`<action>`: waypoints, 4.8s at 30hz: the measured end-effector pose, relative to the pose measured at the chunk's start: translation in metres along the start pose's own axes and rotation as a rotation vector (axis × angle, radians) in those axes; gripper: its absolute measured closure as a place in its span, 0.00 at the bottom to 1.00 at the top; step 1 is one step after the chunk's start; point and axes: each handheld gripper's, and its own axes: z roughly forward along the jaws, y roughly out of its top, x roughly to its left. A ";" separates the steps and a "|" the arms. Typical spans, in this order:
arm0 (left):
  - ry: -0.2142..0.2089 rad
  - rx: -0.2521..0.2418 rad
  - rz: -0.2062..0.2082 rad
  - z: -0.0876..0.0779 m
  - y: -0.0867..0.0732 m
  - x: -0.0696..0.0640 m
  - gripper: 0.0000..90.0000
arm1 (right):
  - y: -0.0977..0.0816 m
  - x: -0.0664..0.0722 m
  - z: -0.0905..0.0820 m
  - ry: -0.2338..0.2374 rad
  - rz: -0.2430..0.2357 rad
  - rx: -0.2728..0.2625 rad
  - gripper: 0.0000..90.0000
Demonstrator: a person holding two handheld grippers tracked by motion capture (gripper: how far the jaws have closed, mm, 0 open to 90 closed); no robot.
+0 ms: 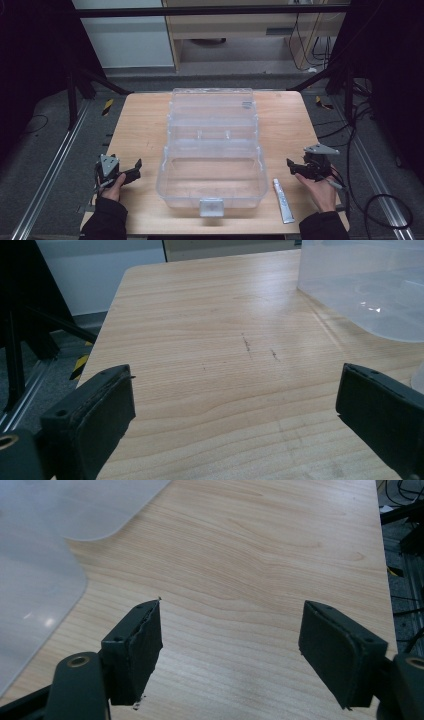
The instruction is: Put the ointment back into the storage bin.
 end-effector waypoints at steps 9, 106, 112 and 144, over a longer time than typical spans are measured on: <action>0.005 -0.003 0.001 0.000 0.000 0.000 0.02 | 0.011 0.012 -0.019 0.041 -0.021 0.067 0.31; 0.012 -0.007 -0.009 -0.001 0.000 0.000 0.02 | 0.003 0.072 -0.002 0.165 -0.068 0.647 0.63; 0.011 -0.007 -0.008 -0.001 0.000 0.000 0.02 | 0.002 0.075 0.003 0.170 -0.074 0.677 0.68; 0.016 -0.005 -0.006 -0.001 0.000 0.000 0.02 | 0.019 0.062 -0.010 0.167 -0.070 0.626 0.78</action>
